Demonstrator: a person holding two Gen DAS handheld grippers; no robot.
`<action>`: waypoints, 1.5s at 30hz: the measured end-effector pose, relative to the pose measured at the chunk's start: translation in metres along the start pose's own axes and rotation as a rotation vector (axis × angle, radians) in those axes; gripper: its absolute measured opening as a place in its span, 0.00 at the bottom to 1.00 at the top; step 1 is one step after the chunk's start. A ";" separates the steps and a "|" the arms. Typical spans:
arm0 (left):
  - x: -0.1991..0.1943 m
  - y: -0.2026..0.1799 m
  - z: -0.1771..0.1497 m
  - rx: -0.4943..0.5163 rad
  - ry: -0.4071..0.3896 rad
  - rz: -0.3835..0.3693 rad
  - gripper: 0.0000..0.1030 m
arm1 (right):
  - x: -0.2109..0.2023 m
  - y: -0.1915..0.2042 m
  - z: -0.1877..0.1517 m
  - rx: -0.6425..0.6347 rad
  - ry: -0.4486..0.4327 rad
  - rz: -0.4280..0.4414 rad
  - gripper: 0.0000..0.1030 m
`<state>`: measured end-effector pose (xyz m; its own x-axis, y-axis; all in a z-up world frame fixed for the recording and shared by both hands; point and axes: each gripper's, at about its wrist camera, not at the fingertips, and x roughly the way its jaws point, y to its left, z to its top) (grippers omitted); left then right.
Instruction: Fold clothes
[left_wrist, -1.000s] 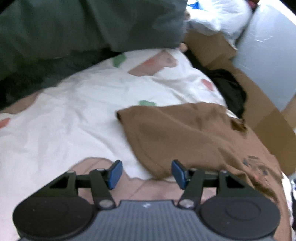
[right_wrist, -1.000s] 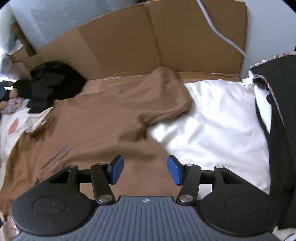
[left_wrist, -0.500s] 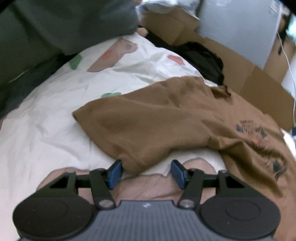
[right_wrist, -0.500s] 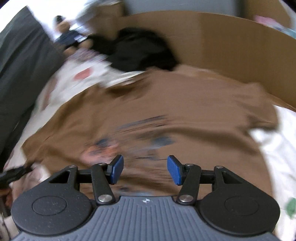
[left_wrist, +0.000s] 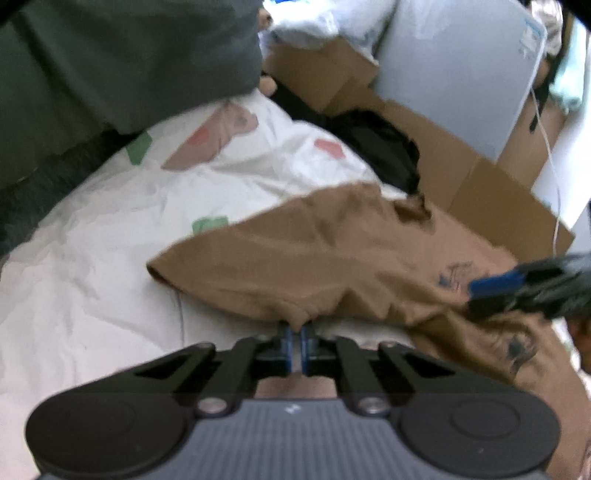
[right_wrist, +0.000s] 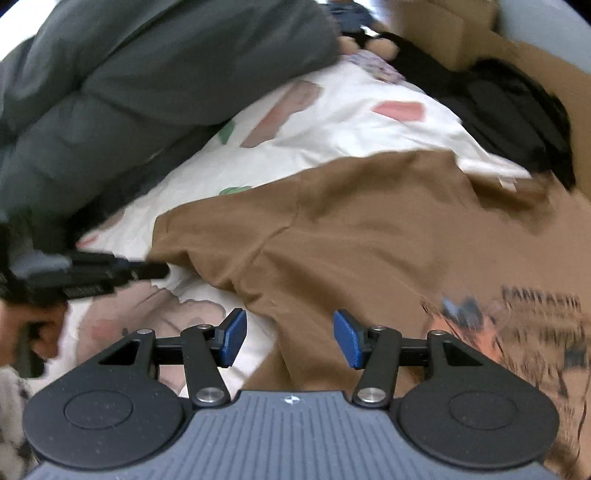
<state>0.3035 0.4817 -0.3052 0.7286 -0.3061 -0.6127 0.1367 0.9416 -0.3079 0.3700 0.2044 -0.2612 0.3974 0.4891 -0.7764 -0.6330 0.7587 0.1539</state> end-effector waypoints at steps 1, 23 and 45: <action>-0.002 0.000 0.004 0.002 -0.008 -0.006 0.04 | 0.004 0.004 0.002 -0.009 0.000 0.002 0.56; 0.045 0.014 0.048 -0.030 0.010 -0.022 0.10 | 0.061 -0.035 0.037 0.110 0.033 -0.009 0.13; 0.018 0.013 0.007 -0.062 -0.004 -0.104 0.00 | 0.043 -0.012 0.014 0.035 0.009 0.064 0.47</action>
<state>0.3233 0.4893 -0.3150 0.7158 -0.4005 -0.5721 0.1694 0.8943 -0.4141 0.4037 0.2223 -0.2880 0.3505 0.5333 -0.7699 -0.6334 0.7405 0.2246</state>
